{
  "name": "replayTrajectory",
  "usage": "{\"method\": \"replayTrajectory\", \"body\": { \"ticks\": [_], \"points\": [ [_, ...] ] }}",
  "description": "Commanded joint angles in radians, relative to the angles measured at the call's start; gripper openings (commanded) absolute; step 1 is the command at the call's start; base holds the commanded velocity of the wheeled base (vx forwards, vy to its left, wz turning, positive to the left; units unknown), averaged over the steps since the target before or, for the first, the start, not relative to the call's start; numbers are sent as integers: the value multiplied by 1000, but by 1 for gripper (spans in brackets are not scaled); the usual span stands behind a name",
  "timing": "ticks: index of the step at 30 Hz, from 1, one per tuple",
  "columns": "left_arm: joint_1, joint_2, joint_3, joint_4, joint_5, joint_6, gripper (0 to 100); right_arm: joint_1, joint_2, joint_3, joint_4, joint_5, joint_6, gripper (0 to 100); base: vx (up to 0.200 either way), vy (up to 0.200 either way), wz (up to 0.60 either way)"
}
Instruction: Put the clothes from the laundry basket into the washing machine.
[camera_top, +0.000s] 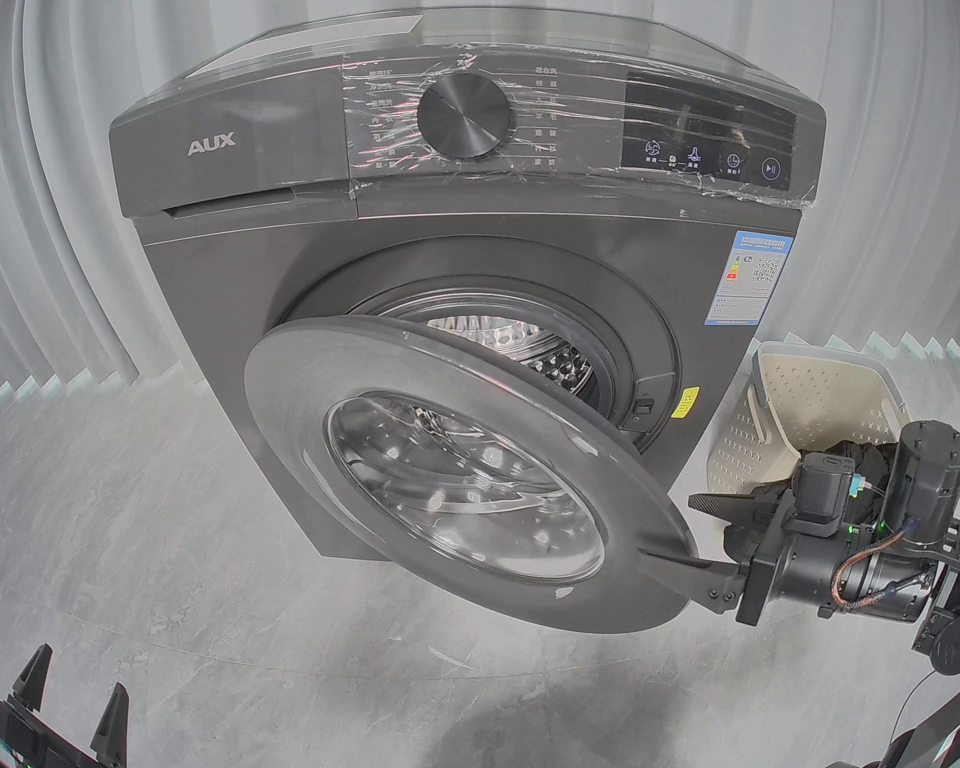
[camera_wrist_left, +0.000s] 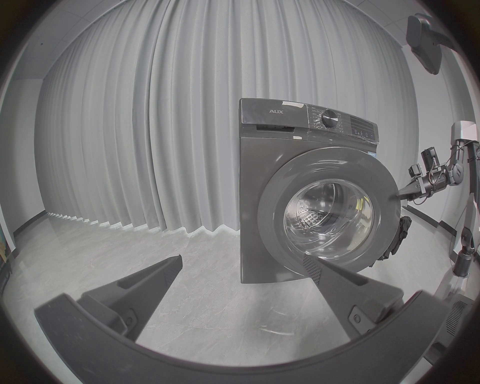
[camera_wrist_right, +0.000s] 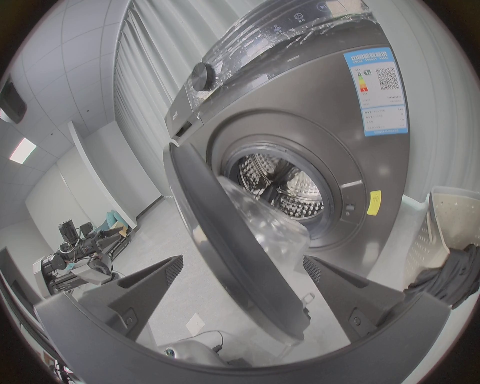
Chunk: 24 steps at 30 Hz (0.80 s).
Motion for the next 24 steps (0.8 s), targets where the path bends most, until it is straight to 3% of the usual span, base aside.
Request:
{"method": "replayTrajectory", "body": {
  "ticks": [1,6,7,9,16,24],
  "points": [
    [0,-16,16,0,1,0,100,7,54,2,-41,-2,-1,100,0,0,0],
    [0,-16,16,0,0,0,100,9,68,-1,-50,-5,2,100,0,0,0],
    [0,-16,16,0,0,-16,100,9,68,0,-50,-5,2,100,0,0,0],
    [0,-16,16,0,0,-16,100,7,63,2,-51,-5,3,100,0,0,0],
    [0,-16,16,0,-2,-25,100,21,62,37,-50,0,3,100,-200,0,0],
    [0,-16,16,0,-2,-23,100,46,36,89,-48,3,9,100,0,0,0]
  ]
}}
